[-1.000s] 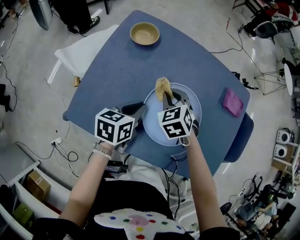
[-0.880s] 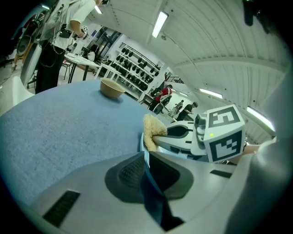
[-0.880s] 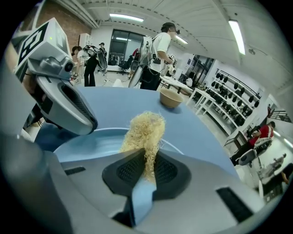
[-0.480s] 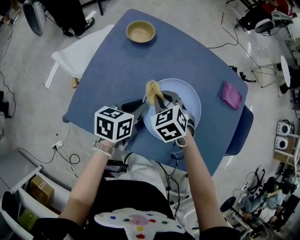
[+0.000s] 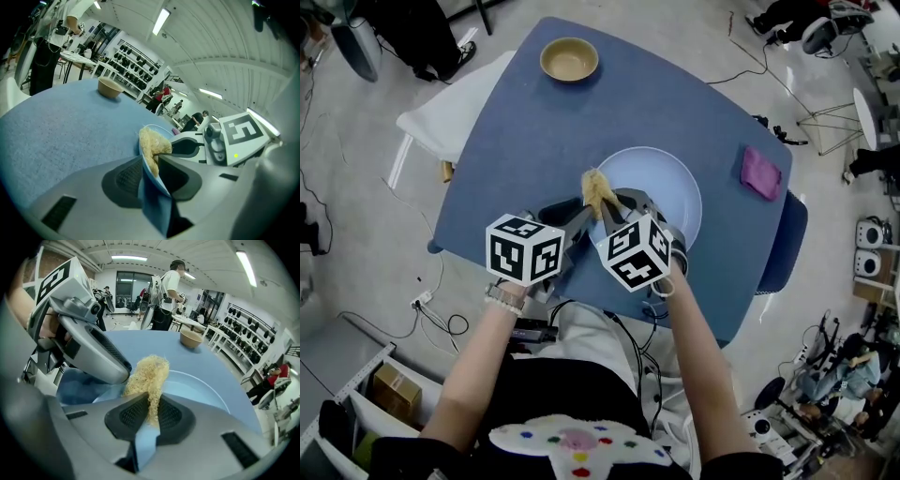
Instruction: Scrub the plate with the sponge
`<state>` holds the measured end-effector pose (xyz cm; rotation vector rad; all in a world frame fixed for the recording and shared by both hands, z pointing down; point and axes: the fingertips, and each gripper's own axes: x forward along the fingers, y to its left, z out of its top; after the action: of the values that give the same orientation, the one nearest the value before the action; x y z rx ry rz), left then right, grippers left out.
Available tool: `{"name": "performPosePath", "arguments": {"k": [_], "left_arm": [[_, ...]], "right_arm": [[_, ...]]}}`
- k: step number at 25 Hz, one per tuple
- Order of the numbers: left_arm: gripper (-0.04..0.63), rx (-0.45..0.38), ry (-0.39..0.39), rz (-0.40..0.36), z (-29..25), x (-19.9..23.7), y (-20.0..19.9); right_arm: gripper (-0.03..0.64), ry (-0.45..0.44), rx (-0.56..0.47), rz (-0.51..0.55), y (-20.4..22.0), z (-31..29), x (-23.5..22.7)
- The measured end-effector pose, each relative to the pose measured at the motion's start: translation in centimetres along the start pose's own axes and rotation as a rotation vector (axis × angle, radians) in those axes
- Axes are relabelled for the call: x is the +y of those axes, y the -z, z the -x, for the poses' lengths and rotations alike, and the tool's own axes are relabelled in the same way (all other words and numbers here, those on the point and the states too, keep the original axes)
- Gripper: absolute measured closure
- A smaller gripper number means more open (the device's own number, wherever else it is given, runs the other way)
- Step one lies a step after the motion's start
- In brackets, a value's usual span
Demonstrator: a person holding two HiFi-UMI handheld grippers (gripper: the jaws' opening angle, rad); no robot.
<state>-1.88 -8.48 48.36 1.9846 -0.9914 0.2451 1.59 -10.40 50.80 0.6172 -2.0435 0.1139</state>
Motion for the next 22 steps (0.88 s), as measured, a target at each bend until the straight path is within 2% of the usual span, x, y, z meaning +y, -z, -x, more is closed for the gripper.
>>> {"name": "performPosePath", "arguments": {"k": [16, 22], "left_arm": [[0.489, 0.037, 0.027, -0.058, 0.9, 0.0, -0.4], [0.489, 0.048, 0.033, -0.061, 0.8, 0.0, -0.1]], "right_arm": [[0.571, -0.102, 0.072, 0.028, 2.9, 2.0, 3.8], [0.571, -0.114, 0.111, 0.081, 4.5, 2.9, 4.7]]}}
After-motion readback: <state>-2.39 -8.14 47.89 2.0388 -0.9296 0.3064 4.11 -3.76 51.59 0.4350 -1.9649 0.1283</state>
